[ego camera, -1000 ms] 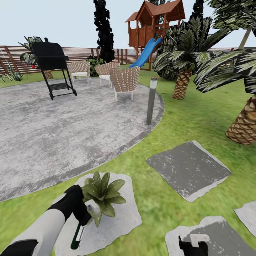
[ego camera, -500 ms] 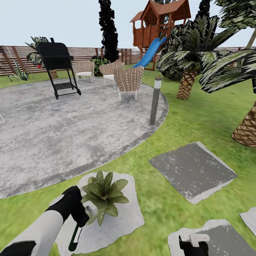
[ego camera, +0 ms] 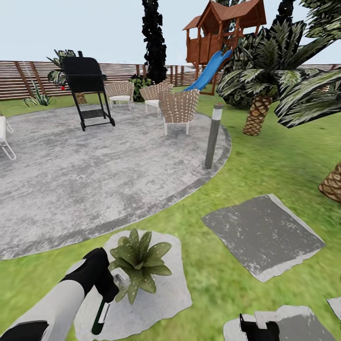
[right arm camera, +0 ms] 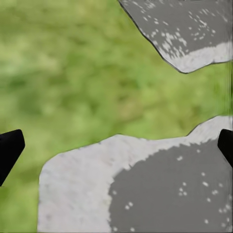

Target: Pick up the pesticide atomizer in the garden and spray insectifuge to fully cover both potted plants in the garden.

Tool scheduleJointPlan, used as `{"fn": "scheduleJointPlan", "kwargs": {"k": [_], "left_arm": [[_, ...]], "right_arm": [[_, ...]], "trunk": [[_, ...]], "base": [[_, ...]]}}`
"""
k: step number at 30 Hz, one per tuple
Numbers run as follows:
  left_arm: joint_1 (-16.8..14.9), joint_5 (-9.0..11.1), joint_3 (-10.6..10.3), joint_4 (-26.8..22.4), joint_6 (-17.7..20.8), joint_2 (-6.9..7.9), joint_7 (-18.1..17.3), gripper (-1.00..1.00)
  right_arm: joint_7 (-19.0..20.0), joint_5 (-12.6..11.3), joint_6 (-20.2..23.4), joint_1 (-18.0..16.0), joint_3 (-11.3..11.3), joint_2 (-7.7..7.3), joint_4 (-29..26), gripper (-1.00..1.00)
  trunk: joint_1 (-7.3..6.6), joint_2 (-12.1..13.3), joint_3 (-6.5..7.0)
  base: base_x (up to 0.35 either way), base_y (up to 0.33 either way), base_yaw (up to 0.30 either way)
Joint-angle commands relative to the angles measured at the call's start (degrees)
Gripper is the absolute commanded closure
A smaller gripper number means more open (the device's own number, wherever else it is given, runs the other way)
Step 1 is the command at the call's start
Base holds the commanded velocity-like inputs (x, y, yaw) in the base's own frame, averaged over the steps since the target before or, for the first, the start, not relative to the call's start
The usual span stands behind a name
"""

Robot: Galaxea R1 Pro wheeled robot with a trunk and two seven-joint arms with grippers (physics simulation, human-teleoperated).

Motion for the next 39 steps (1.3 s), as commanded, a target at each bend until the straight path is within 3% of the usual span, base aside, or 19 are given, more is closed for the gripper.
{"fn": "scheduleJointPlan", "kwargs": {"k": [1, 9, 22, 25, 28, 31, 34, 39], "left_arm": [[0.0, -0.4, 0.3, -0.1, 0.4, -0.06, -0.4, 1.0], [0.0, -0.4, 0.3, -0.1, 0.4, 0.03, -0.4, 1.0], [-1.2, -0.4, 0.3, -0.2, 0.5, -0.3, -0.7, 1.0], [-7.0, -0.4, 0.3, -0.7, 1.5, -0.48, -0.9, 1.0], [-9.9, -1.1, -0.7, -0.8, 5.0, -0.58, -1.0, 1.0], [-11.5, -1.6, -2.6, -0.8, 6.5, -0.64, -2.5, 1.0], [-12.7, -2.4, -2.9, -0.8, 6.7, -0.6, -5.1, 1.0], [-13.0, -3.1, -3.0, -0.8, 6.7, -0.61, -6.1, 1.0]], "right_arm": [[-0.2, 0.6, -0.2, -0.1, -0.3, 0.04, 0.1, -1.0], [-0.2, 0.5, -0.2, -0.1, -0.3, 0.26, 0.2, -1.0], [-0.2, 0.5, -0.2, -0.1, -0.3, 0.36, 0.2, -1.0], [-0.2, 0.5, -0.2, -0.1, -0.3, 0.36, 0.2, -1.0], [-0.2, 0.5, -0.2, -0.1, -0.3, 0.33, 0.2, -1.0], [-0.2, 0.5, -0.2, -0.1, -0.3, 0.31, 0.2, -1.0], [-0.2, 0.5, -0.2, -0.1, -0.3, 0.29, 0.2, -1.0], [-0.2, 0.5, -0.2, -0.1, -0.3, 0.35, 0.2, -1.0]], "trunk": [[0.0, 0.0, -0.05], [0.0, 0.0, -0.05], [0.0, 0.0, -0.05], [0.0, 0.0, -0.05], [0.0, 0.0, -0.05], [0.0, 0.0, -0.05], [0.0, 0.0, -0.05], [0.0, 0.0, -0.05]], "base": [[0.032, -0.259, 0.0], [-0.184, -0.214, 0.013], [-0.022, -0.015, 0.262], [0.0, 0.0, 0.085], [0.0, 0.0, 0.012], [0.0, 0.0, 0.001], [0.0, 0.0, 0.0], [0.0, 0.0, 0.0]]}}
